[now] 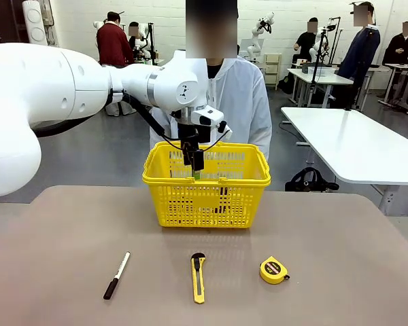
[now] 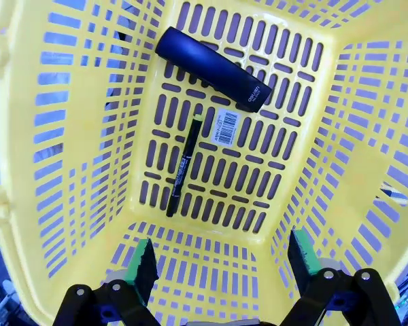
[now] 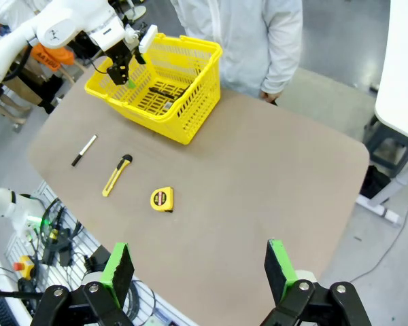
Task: Place the items the person wants into the basket.
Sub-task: Pick up the item the person points to and place it in the Market Basket.
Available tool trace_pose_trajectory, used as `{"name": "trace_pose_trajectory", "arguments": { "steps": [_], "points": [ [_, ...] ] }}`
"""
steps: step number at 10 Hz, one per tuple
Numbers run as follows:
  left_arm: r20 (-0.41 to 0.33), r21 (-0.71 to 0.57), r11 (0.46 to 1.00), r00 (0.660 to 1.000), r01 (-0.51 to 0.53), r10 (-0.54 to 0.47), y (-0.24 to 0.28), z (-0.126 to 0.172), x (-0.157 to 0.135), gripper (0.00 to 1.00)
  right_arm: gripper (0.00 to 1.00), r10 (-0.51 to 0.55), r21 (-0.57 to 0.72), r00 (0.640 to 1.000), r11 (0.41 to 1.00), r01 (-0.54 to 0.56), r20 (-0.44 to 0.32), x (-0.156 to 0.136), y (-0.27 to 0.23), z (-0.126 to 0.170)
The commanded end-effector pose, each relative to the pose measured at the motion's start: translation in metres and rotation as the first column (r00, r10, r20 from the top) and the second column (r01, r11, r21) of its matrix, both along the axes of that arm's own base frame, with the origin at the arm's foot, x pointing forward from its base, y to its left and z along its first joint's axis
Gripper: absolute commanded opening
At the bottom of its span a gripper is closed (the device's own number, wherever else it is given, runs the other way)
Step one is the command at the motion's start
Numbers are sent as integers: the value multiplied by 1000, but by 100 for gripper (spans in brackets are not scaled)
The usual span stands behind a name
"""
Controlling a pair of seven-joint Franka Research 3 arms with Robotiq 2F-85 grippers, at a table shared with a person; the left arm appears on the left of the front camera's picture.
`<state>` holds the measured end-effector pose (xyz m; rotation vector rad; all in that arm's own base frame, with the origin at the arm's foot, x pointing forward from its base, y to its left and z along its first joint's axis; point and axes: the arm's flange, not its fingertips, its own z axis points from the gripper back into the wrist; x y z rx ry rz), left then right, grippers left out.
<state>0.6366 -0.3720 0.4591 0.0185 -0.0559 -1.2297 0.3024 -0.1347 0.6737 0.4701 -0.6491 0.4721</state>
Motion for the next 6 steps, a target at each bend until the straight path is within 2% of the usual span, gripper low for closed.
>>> {"name": "trace_pose_trajectory", "arguments": {
  "steps": [1,3,6],
  "points": [
    [20,-17,999,999,-33,33,18,50,-24,99,100,-2,0,1000,1000,2,2,1,0,0],
    [41,-97,994,998,-41,46,62,135,-67,99,100,-2,0,1000,1000,2,2,1,0,0],
    [134,-196,976,983,-99,126,164,241,-148,99,100,-2,0,1000,1000,2,2,1,0,0]
  ]
}}
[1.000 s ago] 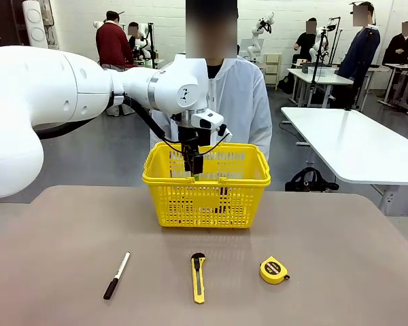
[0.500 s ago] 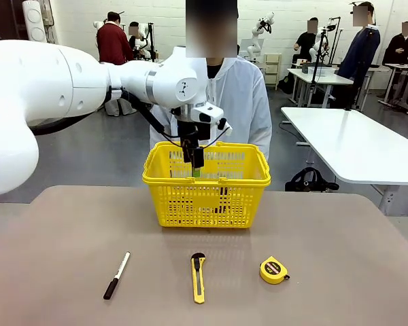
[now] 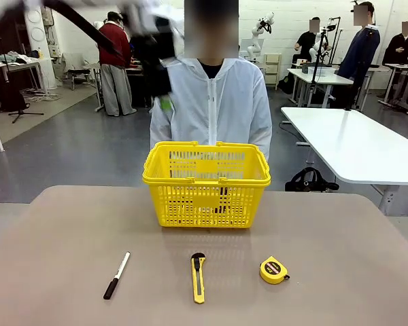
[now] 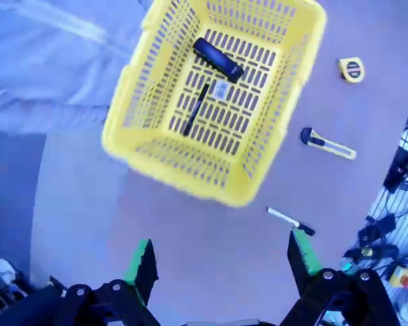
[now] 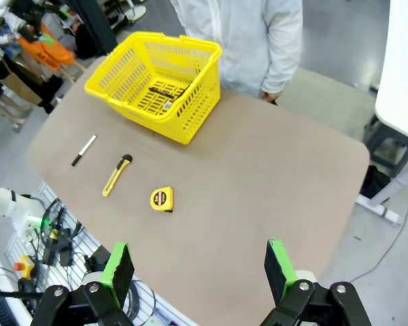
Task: Place the items the person wants into the basket.
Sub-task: Pick up the item the person points to and place it in the Market Basket.
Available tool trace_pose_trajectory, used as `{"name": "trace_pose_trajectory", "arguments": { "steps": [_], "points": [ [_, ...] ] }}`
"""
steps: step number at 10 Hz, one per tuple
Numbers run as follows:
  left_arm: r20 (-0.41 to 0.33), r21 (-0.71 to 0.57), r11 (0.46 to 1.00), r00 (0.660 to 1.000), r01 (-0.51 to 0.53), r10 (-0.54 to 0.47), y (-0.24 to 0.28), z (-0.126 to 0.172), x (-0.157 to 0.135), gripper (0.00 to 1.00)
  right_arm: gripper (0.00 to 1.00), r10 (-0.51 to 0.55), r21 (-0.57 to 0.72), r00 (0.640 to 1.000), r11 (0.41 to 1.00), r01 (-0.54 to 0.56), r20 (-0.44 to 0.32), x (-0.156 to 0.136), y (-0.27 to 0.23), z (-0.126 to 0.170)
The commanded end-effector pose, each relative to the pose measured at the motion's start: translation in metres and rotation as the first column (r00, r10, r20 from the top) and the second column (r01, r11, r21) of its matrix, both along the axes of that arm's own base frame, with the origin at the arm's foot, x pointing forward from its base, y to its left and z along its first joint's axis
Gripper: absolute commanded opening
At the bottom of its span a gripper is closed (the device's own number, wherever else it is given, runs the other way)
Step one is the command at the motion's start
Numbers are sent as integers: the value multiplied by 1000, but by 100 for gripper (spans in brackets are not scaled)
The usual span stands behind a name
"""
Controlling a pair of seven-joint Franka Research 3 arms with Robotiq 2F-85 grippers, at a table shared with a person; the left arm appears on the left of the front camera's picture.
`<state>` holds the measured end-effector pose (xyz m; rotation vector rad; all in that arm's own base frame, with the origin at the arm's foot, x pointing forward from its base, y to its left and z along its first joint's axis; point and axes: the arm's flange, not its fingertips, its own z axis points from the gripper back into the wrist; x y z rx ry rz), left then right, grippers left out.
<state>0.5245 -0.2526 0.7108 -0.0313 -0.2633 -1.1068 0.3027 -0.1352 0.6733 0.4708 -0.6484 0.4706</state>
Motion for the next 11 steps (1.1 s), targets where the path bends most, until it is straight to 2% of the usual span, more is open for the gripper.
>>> {"name": "trace_pose_trajectory", "arguments": {
  "steps": [1,3,6,8,11],
  "points": [
    [37,-71,997,999,-26,28,78,9,-59,99,100,-1,-1,1000,1000,1,3,1,0,0],
    [77,-115,990,993,-80,89,142,28,-96,99,100,-1,-1,1000,1000,1,3,1,0,0],
    [114,-185,972,979,-147,170,227,27,-133,99,100,-1,-1,1000,1000,1,3,1,0,0],
    [103,-264,950,974,-168,200,270,12,-145,99,100,-1,-1,1000,1000,1,3,1,0,0],
    [78,-348,920,972,-181,221,302,-5,-153,99,100,-1,-1,1000,1000,1,3,1,0,0]
  ]
}}
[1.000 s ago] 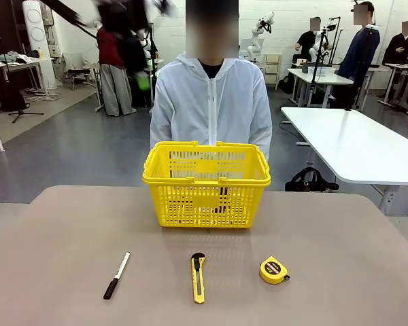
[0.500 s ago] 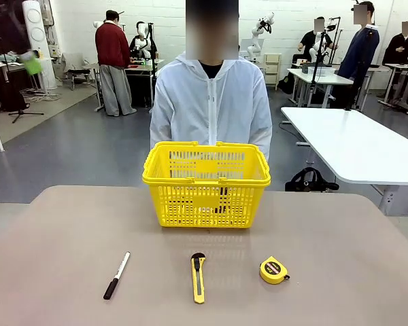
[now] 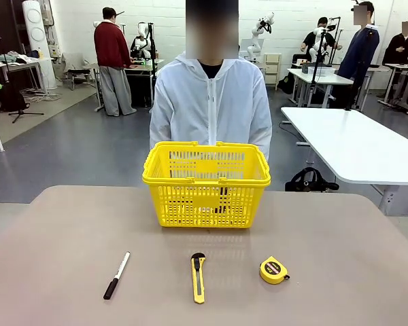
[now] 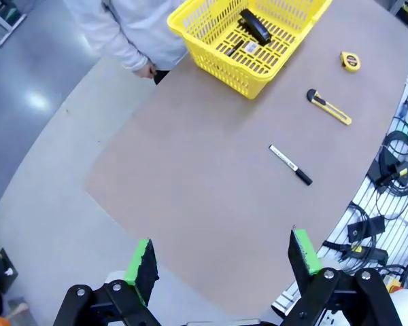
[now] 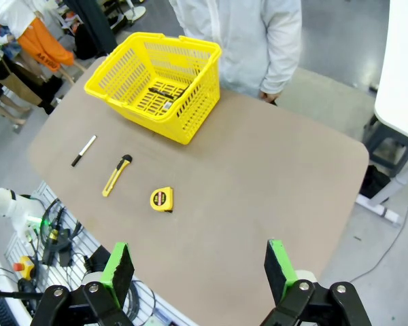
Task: Place the items the person wants into the basket.
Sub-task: Pick up the item the person points to and place it in the Market Basket.
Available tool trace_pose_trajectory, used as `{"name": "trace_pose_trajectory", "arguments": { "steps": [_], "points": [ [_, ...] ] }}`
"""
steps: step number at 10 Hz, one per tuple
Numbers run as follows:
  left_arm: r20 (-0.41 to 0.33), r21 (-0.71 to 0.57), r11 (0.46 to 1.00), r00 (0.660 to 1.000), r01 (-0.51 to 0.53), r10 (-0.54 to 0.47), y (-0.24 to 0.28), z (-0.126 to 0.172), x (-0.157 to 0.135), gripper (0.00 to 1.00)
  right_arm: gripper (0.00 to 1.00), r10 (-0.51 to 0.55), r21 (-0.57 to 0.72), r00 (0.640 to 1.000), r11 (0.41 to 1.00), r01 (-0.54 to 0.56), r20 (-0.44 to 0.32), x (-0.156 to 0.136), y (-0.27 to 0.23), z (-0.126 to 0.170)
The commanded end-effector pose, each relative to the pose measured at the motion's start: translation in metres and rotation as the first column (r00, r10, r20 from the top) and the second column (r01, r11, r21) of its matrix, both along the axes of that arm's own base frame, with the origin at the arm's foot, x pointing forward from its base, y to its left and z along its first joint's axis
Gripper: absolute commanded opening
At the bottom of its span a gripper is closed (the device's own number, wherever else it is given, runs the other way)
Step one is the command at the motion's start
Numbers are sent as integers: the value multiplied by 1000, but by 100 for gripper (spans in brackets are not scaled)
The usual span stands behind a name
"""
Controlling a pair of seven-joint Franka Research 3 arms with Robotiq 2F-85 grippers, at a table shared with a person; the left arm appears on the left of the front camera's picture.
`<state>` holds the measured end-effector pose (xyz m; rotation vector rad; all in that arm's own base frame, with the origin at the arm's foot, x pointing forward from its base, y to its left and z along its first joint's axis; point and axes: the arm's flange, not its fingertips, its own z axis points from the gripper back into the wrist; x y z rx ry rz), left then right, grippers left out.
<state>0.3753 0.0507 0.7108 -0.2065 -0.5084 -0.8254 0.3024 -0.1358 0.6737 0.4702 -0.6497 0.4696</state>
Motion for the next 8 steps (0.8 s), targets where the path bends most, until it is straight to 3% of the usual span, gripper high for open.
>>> {"name": "trace_pose_trajectory", "arguments": {
  "steps": [1,6,8],
  "points": [
    [36,-59,998,999,19,-17,4,-9,-6,99,100,0,-1,1000,1000,0,2,1,1,0],
    [68,-216,975,997,51,-37,36,-34,-14,99,100,0,-1,1000,1000,0,2,1,1,0],
    [34,-156,988,999,3,3,29,-25,-11,99,100,0,-1,1000,1000,0,2,1,1,0]
  ]
}}
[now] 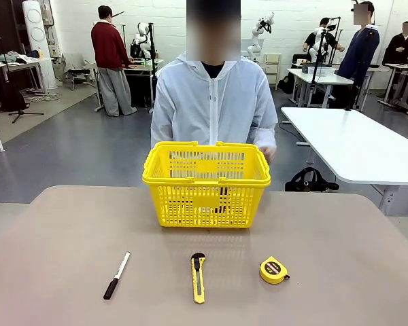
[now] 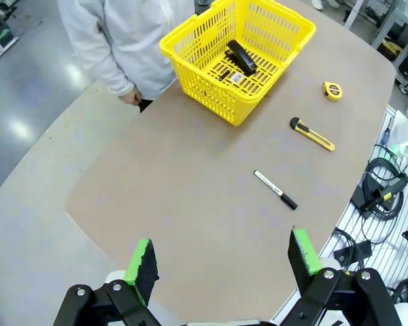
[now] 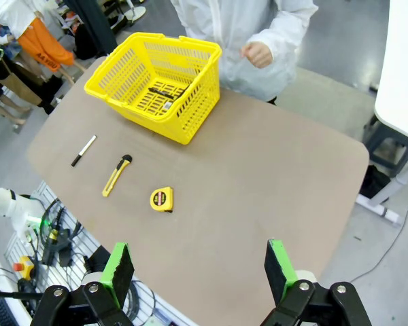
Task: Place the items the person wants into the basket.
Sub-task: Pick up the item the person points to and place it in the Market Basket.
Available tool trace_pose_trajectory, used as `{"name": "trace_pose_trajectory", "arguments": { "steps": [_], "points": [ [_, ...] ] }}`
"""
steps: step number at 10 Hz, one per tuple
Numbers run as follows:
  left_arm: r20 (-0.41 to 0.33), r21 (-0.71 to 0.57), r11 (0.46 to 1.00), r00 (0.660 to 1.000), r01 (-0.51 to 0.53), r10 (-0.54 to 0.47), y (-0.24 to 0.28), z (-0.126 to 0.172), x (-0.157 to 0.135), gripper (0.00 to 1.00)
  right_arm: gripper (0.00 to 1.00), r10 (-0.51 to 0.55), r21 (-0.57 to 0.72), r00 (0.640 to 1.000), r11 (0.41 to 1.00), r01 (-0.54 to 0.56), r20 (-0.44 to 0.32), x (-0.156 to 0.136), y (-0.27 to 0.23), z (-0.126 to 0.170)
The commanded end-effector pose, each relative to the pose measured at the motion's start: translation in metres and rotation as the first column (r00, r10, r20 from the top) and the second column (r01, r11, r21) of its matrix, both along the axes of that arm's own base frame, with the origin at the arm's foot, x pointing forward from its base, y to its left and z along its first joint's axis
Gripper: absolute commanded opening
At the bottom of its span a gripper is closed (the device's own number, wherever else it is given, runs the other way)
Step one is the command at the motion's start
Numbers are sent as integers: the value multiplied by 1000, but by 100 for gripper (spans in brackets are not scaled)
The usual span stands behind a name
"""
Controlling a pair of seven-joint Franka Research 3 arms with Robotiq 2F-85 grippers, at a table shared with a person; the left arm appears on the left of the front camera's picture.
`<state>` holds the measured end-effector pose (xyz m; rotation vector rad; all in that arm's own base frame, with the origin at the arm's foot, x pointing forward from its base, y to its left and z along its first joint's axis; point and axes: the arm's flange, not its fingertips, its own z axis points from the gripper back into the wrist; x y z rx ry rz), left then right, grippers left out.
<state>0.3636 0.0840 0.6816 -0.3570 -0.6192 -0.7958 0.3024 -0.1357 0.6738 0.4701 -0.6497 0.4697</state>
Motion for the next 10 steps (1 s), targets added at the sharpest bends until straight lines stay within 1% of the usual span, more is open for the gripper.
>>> {"name": "trace_pose_trajectory", "arguments": {
  "steps": [1,10],
  "points": [
    [-6,21,1000,1000,-10,10,-4,4,1,99,100,0,-1,1000,1000,0,2,1,1,0],
    [-6,21,1000,1000,-10,10,-4,4,1,99,100,0,-1,1000,1000,0,2,1,1,0]
  ]
}}
